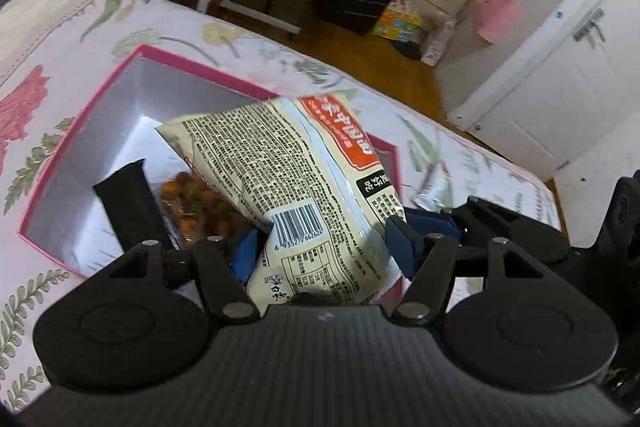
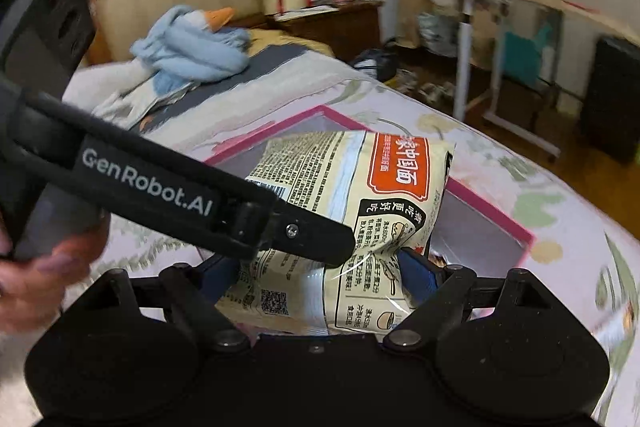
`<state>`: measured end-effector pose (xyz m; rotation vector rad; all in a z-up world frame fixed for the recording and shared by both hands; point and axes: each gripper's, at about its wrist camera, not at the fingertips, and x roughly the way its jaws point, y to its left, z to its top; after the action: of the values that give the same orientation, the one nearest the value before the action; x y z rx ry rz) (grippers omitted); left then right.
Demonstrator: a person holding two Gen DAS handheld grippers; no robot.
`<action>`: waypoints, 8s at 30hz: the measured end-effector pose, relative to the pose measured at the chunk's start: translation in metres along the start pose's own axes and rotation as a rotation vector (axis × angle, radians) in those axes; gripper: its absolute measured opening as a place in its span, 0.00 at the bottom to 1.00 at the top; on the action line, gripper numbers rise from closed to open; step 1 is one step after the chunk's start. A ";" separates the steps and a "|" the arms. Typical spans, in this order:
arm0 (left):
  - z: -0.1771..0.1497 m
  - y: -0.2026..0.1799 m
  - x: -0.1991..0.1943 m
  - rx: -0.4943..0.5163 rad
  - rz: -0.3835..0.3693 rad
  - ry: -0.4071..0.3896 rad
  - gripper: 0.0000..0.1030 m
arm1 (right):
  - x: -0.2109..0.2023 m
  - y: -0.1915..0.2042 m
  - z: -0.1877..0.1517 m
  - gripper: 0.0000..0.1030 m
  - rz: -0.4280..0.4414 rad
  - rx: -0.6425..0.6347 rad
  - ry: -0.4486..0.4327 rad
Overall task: Organize snacks
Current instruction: 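Lift the noodle bag with both tools and carry it over the box, then open both tools to drop the noodle bag into the box, then grasp a white bar with the left tool while the right tool grasps another, then carry both white bars over the pink box and open both tools, then move both tools to the black-wrapped bar on the bed and grasp it, then lift the black bar with both tools and carry it over the box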
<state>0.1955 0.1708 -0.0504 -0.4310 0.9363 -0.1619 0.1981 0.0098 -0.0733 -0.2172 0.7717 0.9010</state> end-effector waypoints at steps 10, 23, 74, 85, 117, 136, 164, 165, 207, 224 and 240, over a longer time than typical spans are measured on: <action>-0.015 0.013 0.018 -0.013 0.079 -0.027 0.65 | 0.008 0.003 -0.006 0.95 -0.097 -0.140 0.046; -0.023 0.022 0.022 -0.039 -0.013 0.067 0.36 | 0.000 -0.003 -0.019 0.55 -0.290 -0.146 0.096; 0.015 -0.219 0.230 0.437 0.053 0.128 0.60 | -0.039 -0.191 -0.153 0.47 -0.406 0.429 -0.010; 0.010 -0.224 0.297 0.442 0.141 0.229 0.57 | -0.063 -0.200 -0.164 0.37 -0.384 0.596 0.017; -0.002 -0.124 0.012 0.366 -0.090 0.118 0.24 | -0.138 -0.060 -0.090 0.37 -0.164 0.522 0.027; 0.011 0.035 -0.025 -0.003 0.206 -0.017 0.24 | -0.011 0.042 0.018 0.37 -0.039 -0.208 0.042; -0.019 0.005 -0.051 0.060 0.169 -0.071 0.45 | -0.108 0.003 -0.038 0.60 -0.113 0.196 -0.050; -0.021 -0.004 -0.053 0.079 0.154 -0.069 0.45 | -0.113 -0.001 -0.041 0.60 -0.127 0.210 -0.054; -0.144 -0.319 0.186 0.365 -0.289 0.246 0.46 | -0.226 -0.222 -0.317 0.77 -0.639 0.573 0.010; -0.177 -0.330 0.244 0.254 -0.433 0.433 0.34 | -0.213 -0.169 -0.310 0.53 -0.616 0.772 -0.064; -0.150 -0.280 0.106 0.315 -0.263 0.311 0.33 | -0.220 -0.080 -0.233 0.53 -0.428 0.646 -0.085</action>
<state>0.1505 -0.1593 -0.0867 -0.2370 1.1339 -0.6221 0.0579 -0.2880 -0.1002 0.2211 0.8568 0.2279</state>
